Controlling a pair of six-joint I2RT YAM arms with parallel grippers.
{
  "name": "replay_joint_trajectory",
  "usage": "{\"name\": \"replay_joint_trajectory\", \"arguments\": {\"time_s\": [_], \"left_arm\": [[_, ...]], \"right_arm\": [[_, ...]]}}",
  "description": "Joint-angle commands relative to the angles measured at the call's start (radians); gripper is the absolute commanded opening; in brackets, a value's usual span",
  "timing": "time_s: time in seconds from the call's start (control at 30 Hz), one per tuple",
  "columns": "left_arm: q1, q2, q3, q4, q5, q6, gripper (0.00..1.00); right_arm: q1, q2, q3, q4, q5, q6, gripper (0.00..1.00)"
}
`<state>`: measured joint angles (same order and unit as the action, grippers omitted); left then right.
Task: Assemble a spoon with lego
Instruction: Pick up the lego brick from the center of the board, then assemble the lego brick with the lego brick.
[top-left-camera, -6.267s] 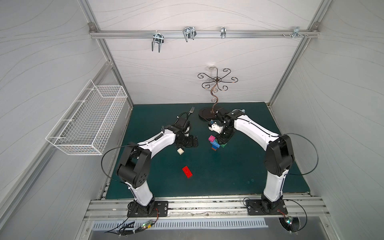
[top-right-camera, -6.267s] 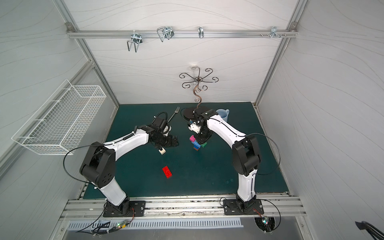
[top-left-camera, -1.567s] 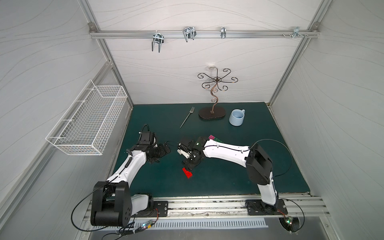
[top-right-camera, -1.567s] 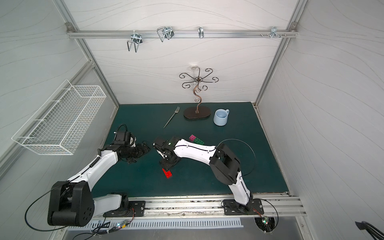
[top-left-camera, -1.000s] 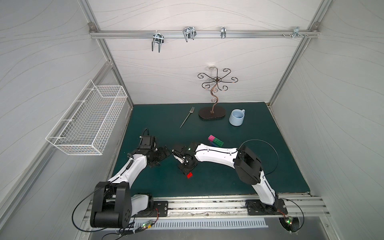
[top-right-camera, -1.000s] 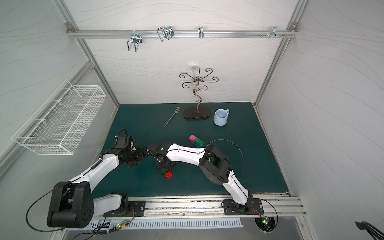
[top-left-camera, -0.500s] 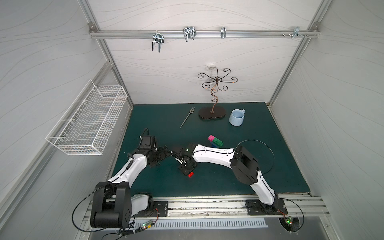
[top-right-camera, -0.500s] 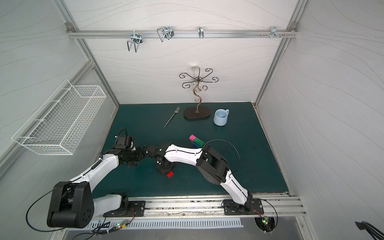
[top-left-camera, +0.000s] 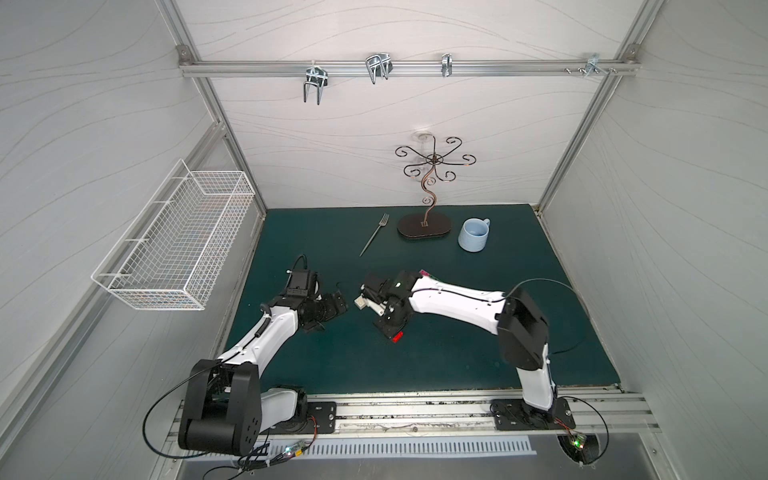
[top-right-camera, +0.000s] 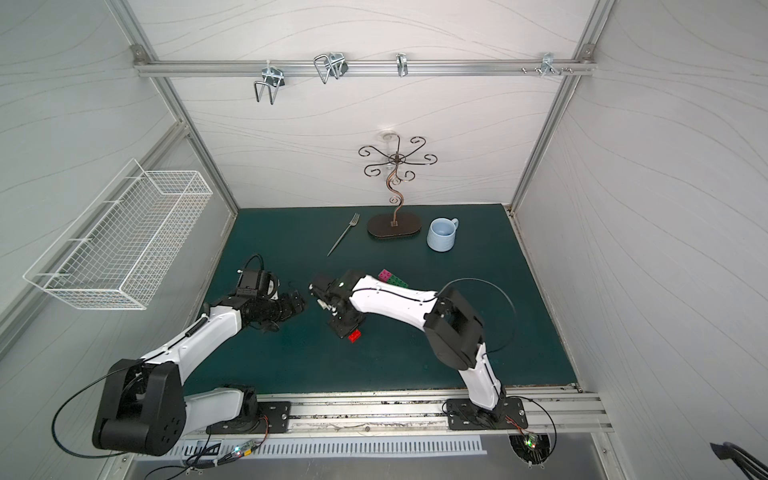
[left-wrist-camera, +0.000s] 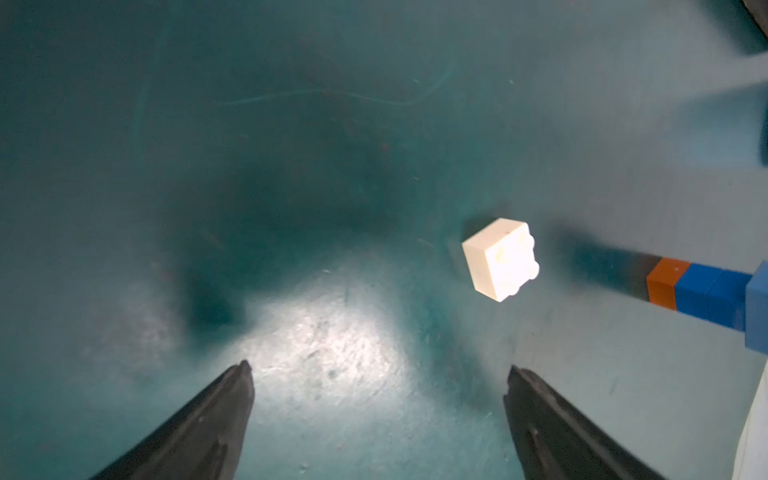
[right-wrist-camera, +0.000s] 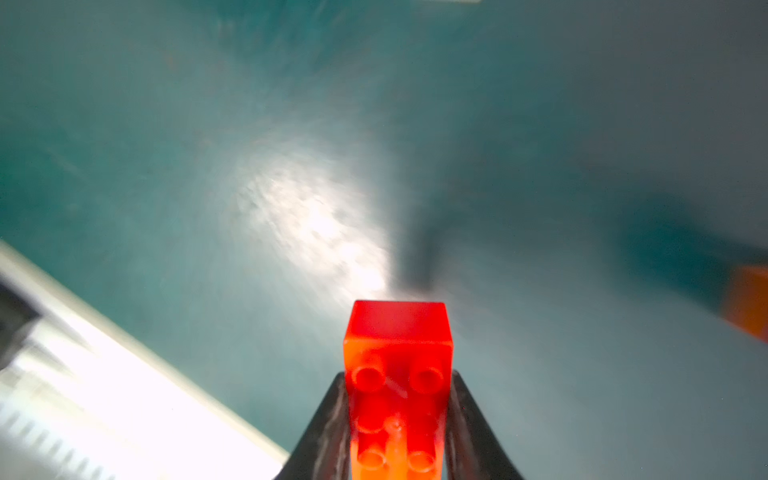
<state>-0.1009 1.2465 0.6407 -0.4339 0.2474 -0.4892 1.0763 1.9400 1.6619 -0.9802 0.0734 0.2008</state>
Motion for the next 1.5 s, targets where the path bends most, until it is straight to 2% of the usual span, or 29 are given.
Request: {"name": "replay_joint_trajectory", "arguments": {"time_s": [0.0, 0.2, 0.4, 0.77, 1.47], "left_arm": [[-0.036, 0.029, 0.053, 0.045, 0.001, 0.024, 1.00], [-0.119, 0.084, 0.095, 0.096, 0.047, 0.038, 1.00], [-0.149, 0.129, 0.112, 0.129, 0.098, 0.056, 1.00], [-0.194, 0.179, 0.142, 0.127, 0.095, 0.075, 1.00], [-0.202, 0.214, 0.155, 0.120, 0.090, 0.077, 1.00]], "right_arm": [[-0.097, -0.111, 0.024, -0.103, 0.032, -0.128, 0.17], [-0.286, -0.121, 0.093, -0.130, 0.009, -0.277, 0.17], [-0.375, -0.065, 0.133, -0.131, -0.020, -0.412, 0.17], [-0.426, -0.029, 0.125, -0.114, -0.078, -0.546, 0.17], [-0.428, 0.043, 0.149, -0.135, -0.057, -0.571, 0.17]]}}
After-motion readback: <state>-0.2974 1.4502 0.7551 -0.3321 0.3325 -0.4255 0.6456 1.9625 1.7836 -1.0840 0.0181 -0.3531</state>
